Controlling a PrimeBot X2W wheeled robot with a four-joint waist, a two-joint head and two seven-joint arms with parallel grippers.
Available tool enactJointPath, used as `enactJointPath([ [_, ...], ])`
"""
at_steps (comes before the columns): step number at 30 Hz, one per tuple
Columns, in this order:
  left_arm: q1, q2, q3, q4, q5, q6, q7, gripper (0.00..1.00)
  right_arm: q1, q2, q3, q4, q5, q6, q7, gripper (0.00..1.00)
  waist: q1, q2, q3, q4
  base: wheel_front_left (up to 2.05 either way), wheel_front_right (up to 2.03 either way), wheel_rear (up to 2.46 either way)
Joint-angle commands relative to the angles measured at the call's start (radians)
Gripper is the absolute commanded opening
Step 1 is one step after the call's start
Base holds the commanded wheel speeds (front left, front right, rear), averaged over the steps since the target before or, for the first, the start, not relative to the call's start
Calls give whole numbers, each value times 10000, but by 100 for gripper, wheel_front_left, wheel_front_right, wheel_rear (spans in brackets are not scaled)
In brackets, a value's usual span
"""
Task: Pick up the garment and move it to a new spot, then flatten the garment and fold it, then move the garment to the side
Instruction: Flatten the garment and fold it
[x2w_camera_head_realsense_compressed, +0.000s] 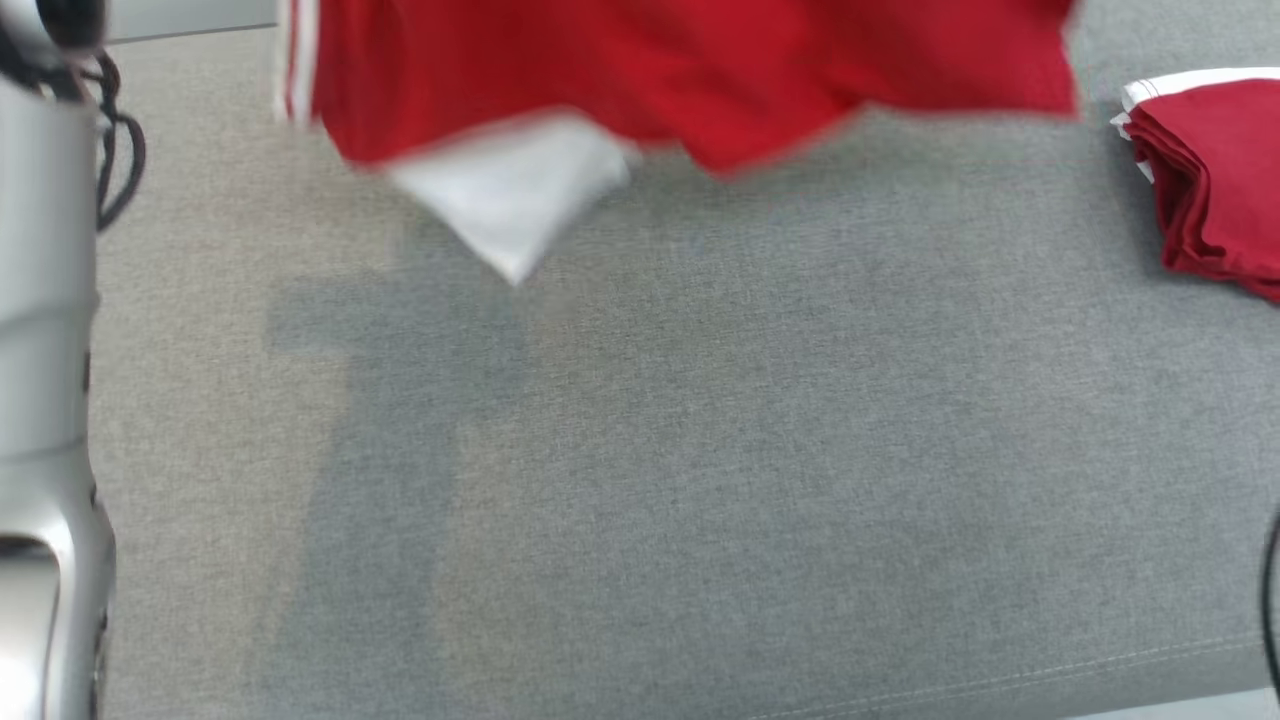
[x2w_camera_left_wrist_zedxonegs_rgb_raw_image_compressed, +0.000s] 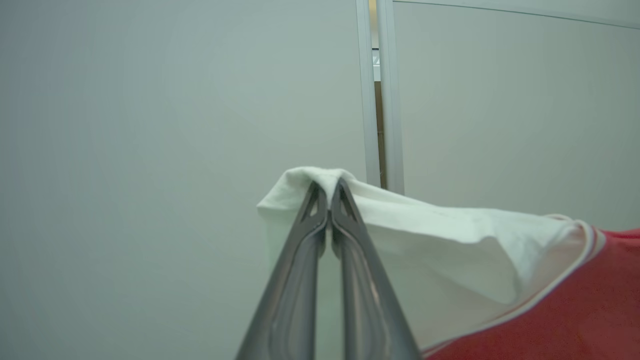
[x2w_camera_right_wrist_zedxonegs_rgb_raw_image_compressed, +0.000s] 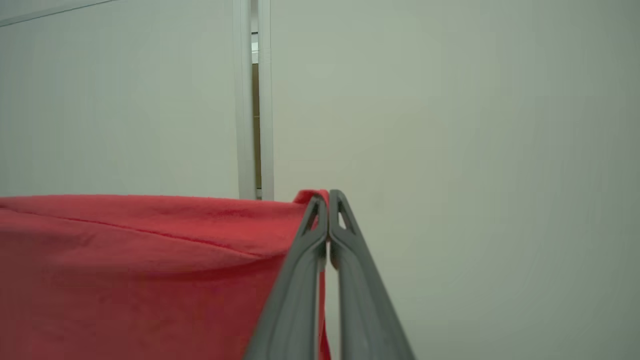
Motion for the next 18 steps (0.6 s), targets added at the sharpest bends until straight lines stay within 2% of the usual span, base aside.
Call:
enactJointPath([
  [1,-430,-48,81,661,-38,-73,-260,0,-481,85,164,599,-11,-17,-240,0,0,0,78,-127,0,0,0],
  [6,-1012,-371,225,2936,-129,-97,-742,0,-1446,602,1087,3013,101,-16,-797,0,0,0,391,-31,0,0,0],
  [11,-149,-942,318,5064,-307,-131,-891,0,-1255,1093,2075,5434,350,-16,-1278,0,0,0,799,167,0,0,0],
  [15,489,-1389,516,6375,-671,-213,-937,0,-969,1472,2724,6860,541,-16,-1589,0,0,0,1204,252,0,0,0],
  [18,967,-1531,596,6772,-636,-331,-924,0,-637,1719,3183,7479,744,-14,-1845,0,0,0,1445,233,0,0,0],
])
